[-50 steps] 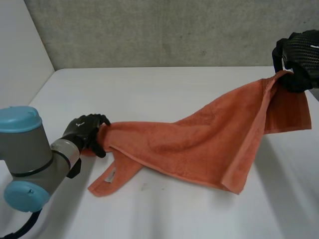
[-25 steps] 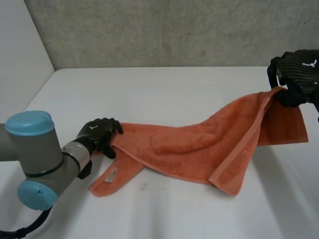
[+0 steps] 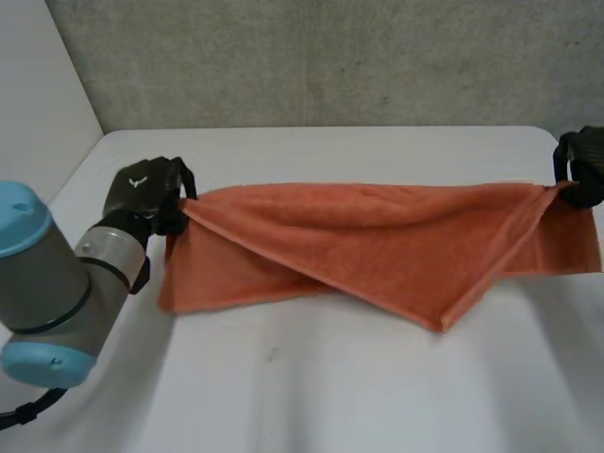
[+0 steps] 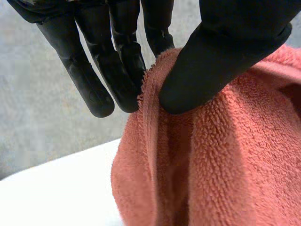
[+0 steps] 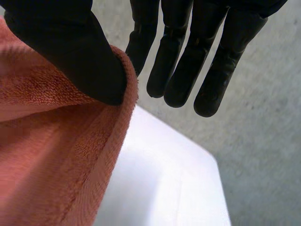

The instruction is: Fold the laundry

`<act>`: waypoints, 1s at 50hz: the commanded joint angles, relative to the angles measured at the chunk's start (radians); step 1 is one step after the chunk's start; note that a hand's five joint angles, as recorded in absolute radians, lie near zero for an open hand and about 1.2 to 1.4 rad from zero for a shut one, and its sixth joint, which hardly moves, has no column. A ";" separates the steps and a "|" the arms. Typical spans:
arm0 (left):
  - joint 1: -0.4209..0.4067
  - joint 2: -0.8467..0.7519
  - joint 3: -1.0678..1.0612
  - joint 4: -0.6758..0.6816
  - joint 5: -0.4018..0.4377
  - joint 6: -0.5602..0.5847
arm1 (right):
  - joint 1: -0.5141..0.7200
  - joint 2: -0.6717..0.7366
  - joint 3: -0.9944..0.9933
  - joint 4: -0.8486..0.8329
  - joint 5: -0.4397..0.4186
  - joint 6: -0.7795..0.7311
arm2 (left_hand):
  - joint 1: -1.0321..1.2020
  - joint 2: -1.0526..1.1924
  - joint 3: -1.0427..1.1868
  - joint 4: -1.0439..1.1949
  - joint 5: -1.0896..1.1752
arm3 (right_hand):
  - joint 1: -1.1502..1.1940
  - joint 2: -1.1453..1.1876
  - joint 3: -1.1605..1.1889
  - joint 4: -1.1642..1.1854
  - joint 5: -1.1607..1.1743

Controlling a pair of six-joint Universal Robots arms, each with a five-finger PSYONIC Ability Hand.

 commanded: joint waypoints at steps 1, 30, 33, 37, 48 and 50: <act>-0.004 0.145 -0.042 -0.069 0.004 0.044 | 0.002 0.100 -0.065 0.076 0.000 0.068 | 0.246 0.187 0.183 0.181 0.207 | 0.424 0.218 0.213 0.204 0.235; 0.036 -0.127 0.419 -0.123 -0.010 0.411 | 0.147 0.206 -0.459 -0.090 0.089 0.207 | 0.246 0.187 0.183 0.181 0.207 | 0.424 0.218 0.213 0.204 0.235; 0.030 -0.116 0.545 -0.023 -0.010 0.408 | 0.162 0.195 -0.507 -0.137 0.112 0.267 | 0.246 0.187 0.183 0.181 0.207 | 0.424 0.218 0.213 0.204 0.235; 0.028 -0.049 0.573 0.242 -0.028 0.412 | 0.162 0.133 -0.561 -0.270 0.178 0.414 | 0.246 0.187 0.183 0.181 0.207 | 0.424 0.218 0.213 0.204 0.235; 0.034 -0.036 0.266 0.287 -0.053 0.414 | 0.167 0.183 -0.501 -0.105 0.023 0.433 | 0.246 0.187 0.183 0.181 0.207 | 0.424 0.218 0.213 0.204 0.235; 0.033 -0.047 0.217 0.279 -0.053 0.414 | 0.167 0.206 -0.492 -0.080 0.006 0.418 | 0.246 0.187 0.183 0.181 0.207 | 0.424 0.218 0.213 0.204 0.235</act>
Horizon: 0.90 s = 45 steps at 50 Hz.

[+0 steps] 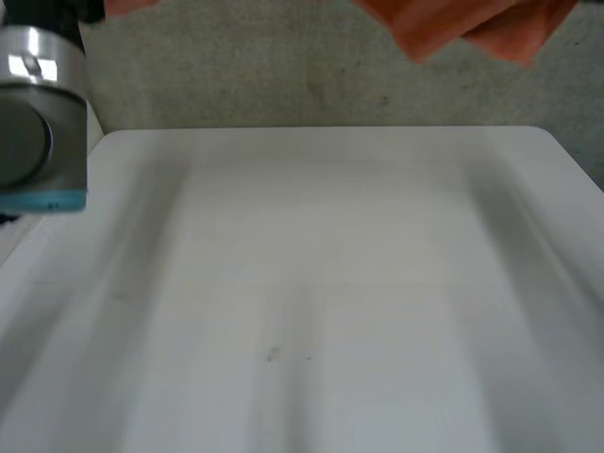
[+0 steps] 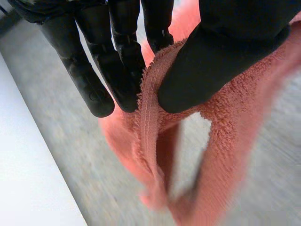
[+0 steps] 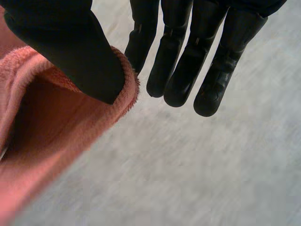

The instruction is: Fold the laundry

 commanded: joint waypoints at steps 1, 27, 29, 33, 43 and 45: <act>-0.004 -0.046 -0.267 -0.049 0.000 0.001 | 0.002 0.097 0.066 0.154 -0.117 -0.052 | 0.243 0.182 0.180 0.180 0.197 | 0.417 0.218 0.211 0.204 0.234; -0.071 -0.080 -0.535 -0.307 -0.011 -0.020 | 0.008 0.396 0.023 0.329 0.000 -0.301 | 0.243 0.182 0.180 0.180 0.197 | 0.417 0.218 0.211 0.204 0.234; -0.080 -0.079 -0.535 -0.313 -0.011 -0.034 | 0.008 0.402 0.009 0.314 0.015 -0.298 | 0.231 0.170 0.169 0.168 0.186 | 0.417 0.218 0.211 0.204 0.234; -0.102 -0.067 -0.533 -0.316 -0.019 -0.069 | 0.007 0.410 -0.024 0.262 0.088 -0.290 | 0.117 0.056 0.055 0.054 0.072 | 0.417 0.218 0.211 0.204 0.234; -0.094 -0.066 -0.530 -0.305 -0.023 -0.075 | 0.007 0.401 -0.051 0.257 0.113 -0.295 | -0.021 -0.082 -0.083 -0.084 -0.066 | 0.417 0.218 0.211 0.204 0.234; -0.093 -0.068 -0.527 -0.304 -0.023 -0.077 | 0.007 0.401 -0.048 0.257 0.112 -0.296 | -0.053 -0.114 -0.115 -0.116 -0.099 | 0.417 0.218 0.211 0.204 0.234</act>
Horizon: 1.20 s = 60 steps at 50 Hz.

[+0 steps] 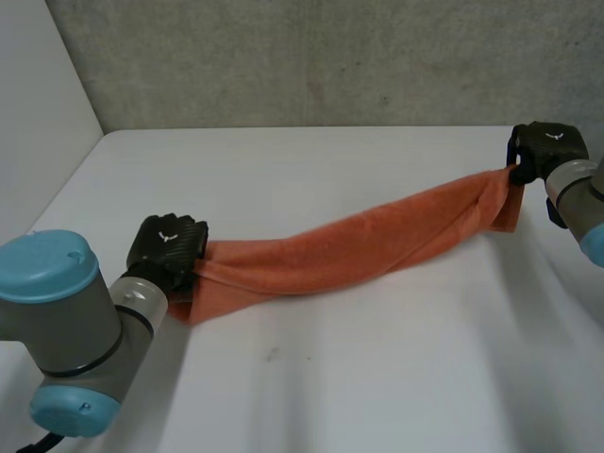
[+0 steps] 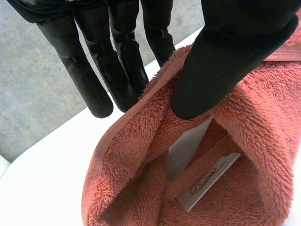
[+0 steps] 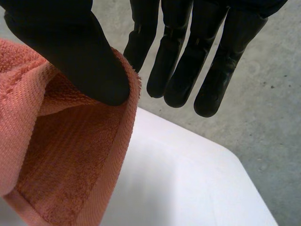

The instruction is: Fold the laundry

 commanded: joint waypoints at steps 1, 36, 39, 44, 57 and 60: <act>0.013 -0.008 0.007 0.009 -0.001 -0.002 | 0.001 -0.004 0.006 0.007 -0.004 -0.009 | 0.022 0.022 0.021 0.021 0.021 | 0.416 0.218 0.211 0.204 0.234; 0.268 -0.031 0.112 -0.150 0.258 -0.422 | -0.004 -0.090 0.199 0.007 -0.086 0.004 | -0.434 -0.434 -0.435 -0.434 -0.434 | 0.416 0.218 0.211 0.204 0.234; 0.271 -0.054 0.139 -0.126 0.258 -0.421 | -0.002 -0.090 0.208 0.007 -0.088 0.002 | -0.425 -0.425 -0.426 -0.425 -0.426 | 0.416 0.218 0.211 0.204 0.234; 0.269 -0.108 0.194 -0.103 0.260 -0.419 | -0.001 -0.088 0.221 0.007 -0.088 0.001 | -0.358 -0.358 -0.359 -0.358 -0.358 | 0.416 0.218 0.211 0.204 0.234; 0.269 -0.215 0.303 -0.106 0.255 -0.378 | 0.001 -0.092 0.231 0.006 -0.089 -0.004 | -0.284 -0.284 -0.285 -0.284 -0.285 | 0.416 0.218 0.211 0.204 0.234; 0.269 -0.230 0.311 -0.109 0.254 -0.345 | 0.001 -0.092 0.231 0.006 -0.089 -0.006 | -0.284 -0.284 -0.285 -0.284 -0.285 | 0.416 0.218 0.211 0.204 0.234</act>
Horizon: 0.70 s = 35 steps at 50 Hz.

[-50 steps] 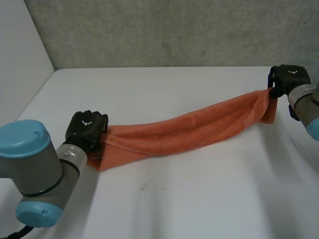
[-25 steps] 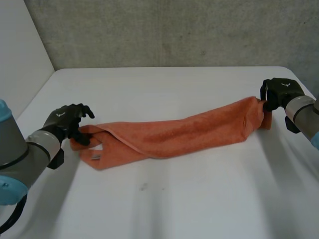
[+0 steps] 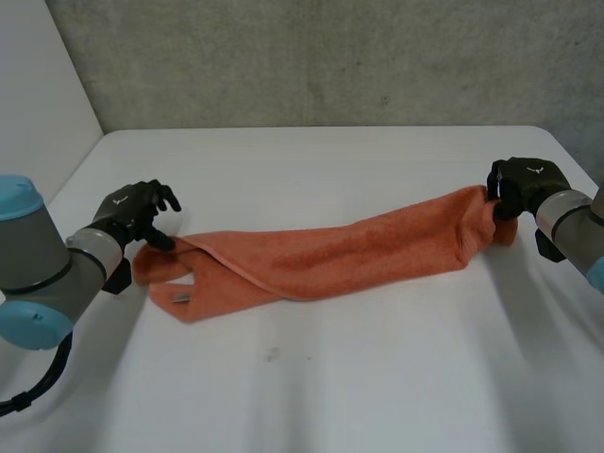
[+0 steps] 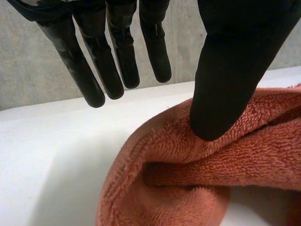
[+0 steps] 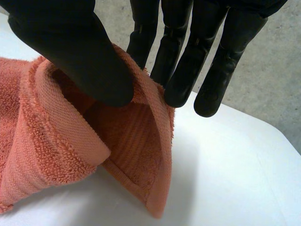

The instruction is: Fold the laundry

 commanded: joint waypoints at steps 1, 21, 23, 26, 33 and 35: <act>-0.001 -0.050 0.037 -0.011 -0.002 0.075 | 0.000 -0.001 0.003 -0.004 0.002 -0.005 | 0.101 0.101 0.101 0.100 0.102 | 0.416 0.218 0.211 0.204 0.227; -0.013 0.167 -0.093 -0.054 -0.073 0.096 | -0.002 -0.145 0.041 0.065 -0.003 -0.010 | 0.741 0.740 0.740 0.740 0.741 | 0.416 0.218 0.211 0.204 0.227; -0.019 0.292 -0.171 -0.054 -0.077 0.094 | -0.005 -0.215 0.063 0.146 -0.041 -0.016 | 0.741 0.740 0.740 0.740 0.741 | 0.416 0.218 0.211 0.204 0.227; -0.019 0.373 -0.204 -0.057 -0.077 0.091 | -0.010 -0.249 0.073 0.191 -0.075 -0.025 | 0.741 0.740 0.740 0.740 0.741 | 0.416 0.218 0.211 0.204 0.227; -0.007 0.701 -0.282 -0.064 -0.071 0.077 | -0.109 -0.475 0.080 0.359 -0.205 -0.056 | 0.741 0.740 0.740 0.740 0.741 | 0.416 0.218 0.211 0.204 0.227; -0.004 0.736 -0.281 -0.067 -0.071 0.076 | -0.131 -0.506 0.067 0.370 -0.224 -0.054 | 0.741 0.740 0.740 0.740 0.741 | 0.416 0.218 0.211 0.204 0.227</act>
